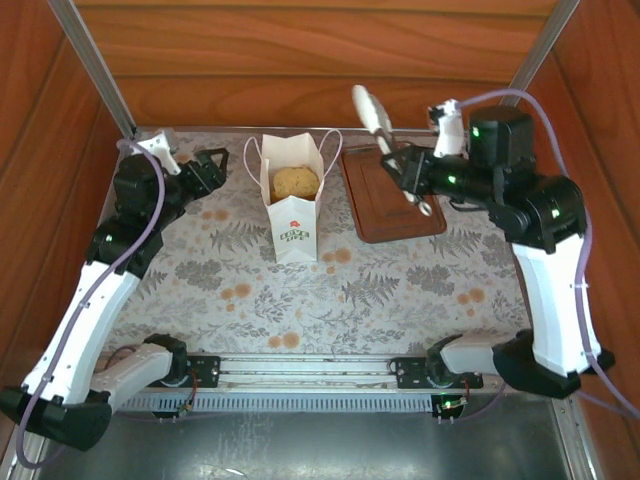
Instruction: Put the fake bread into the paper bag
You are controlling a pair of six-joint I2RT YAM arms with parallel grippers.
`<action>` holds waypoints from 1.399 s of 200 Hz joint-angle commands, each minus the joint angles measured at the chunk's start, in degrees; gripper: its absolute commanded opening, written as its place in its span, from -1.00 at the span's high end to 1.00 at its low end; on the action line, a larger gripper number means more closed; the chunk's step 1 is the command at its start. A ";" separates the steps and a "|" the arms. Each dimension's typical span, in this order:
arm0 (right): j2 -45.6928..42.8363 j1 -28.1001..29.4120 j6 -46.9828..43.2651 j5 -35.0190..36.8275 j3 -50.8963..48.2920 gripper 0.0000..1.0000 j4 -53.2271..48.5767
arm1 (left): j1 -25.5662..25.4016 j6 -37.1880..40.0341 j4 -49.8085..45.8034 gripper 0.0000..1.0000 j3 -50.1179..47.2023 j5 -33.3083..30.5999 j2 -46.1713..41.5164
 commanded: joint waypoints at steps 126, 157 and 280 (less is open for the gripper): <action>4.17 -8.03 -10.92 21.10 -61.48 0.14 45.94 | 3.29 1.20 4.97 -1.00 -31.90 -28.21 -7.45; 13.97 -8.03 -9.49 21.30 -58.90 0.13 48.26 | 4.12 1.50 6.40 -1.00 -33.08 -27.53 -5.91; 16.32 -7.50 -0.28 19.49 -64.09 -0.33 37.15 | 7.13 1.83 9.79 -1.00 -32.85 -26.39 -3.30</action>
